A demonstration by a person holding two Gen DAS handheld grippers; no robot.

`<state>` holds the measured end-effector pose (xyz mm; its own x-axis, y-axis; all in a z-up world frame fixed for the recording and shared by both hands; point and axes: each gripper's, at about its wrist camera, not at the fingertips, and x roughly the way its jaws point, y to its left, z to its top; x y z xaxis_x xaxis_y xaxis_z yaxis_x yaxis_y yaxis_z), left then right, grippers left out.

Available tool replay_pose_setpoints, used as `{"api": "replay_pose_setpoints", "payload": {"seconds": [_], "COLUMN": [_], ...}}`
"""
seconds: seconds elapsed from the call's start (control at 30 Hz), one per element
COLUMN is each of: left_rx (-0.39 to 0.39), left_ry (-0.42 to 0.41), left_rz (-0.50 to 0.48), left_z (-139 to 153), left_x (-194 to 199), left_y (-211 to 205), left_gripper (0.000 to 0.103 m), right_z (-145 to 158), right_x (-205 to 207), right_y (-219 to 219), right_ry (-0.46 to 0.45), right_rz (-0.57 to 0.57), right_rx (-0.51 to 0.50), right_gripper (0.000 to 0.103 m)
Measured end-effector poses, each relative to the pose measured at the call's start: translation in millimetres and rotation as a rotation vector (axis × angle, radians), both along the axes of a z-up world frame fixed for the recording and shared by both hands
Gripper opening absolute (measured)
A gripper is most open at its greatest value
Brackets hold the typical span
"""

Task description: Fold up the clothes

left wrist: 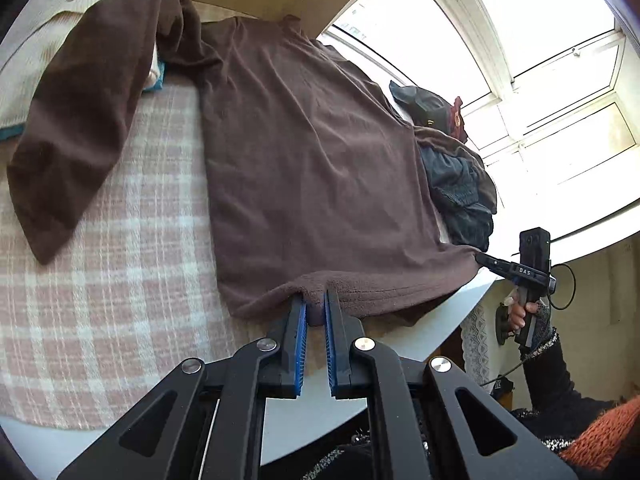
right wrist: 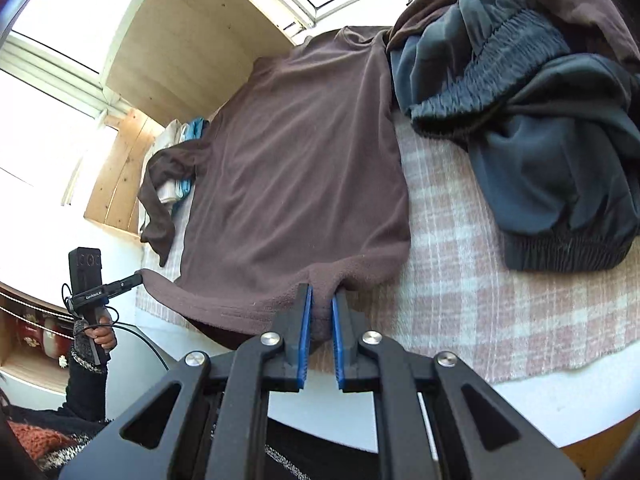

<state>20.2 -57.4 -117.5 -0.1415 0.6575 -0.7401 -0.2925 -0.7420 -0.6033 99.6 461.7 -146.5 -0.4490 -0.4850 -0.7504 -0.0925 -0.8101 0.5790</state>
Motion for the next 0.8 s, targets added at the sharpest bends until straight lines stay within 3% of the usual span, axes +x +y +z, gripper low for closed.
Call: {"api": "replay_pose_setpoints", "payload": {"seconds": [0.17,0.27,0.4,0.5,0.63,0.73,0.8], "left_rx": [-0.038,-0.054,-0.164,-0.226,-0.216,-0.149,-0.141], "left_ry": [0.01,-0.024,-0.155,-0.217,-0.092,0.017,0.035], "left_rz": [-0.033,-0.059,-0.113,-0.104,-0.102,-0.154,-0.178], "left_z": [5,3,-26,-44,-28,-22,-35], "left_x": [0,27,76,90,73,51,38], "left_y": [6,2,-8,-18,4,45,68], "left_gripper": [0.007,0.007,0.008,0.004,0.005,0.005,0.006], "right_z": [0,-20,-43,-32,-16,-8,-17], "right_x": [-9,13,38,36,31,-4,-25], "right_y": [-6,-14,-23,-20,-19,-40,-61], "right_ry": [-0.041,-0.142,-0.258,-0.214,-0.142,-0.018,0.006], "right_rz": [0.015,0.042,0.071,0.05,0.032,0.094,0.149], "right_rx": [0.043,0.078,0.125,0.171,0.225,0.216,0.255], "right_gripper": [0.01,0.01,0.014,0.014,0.014,0.014,0.014]}}
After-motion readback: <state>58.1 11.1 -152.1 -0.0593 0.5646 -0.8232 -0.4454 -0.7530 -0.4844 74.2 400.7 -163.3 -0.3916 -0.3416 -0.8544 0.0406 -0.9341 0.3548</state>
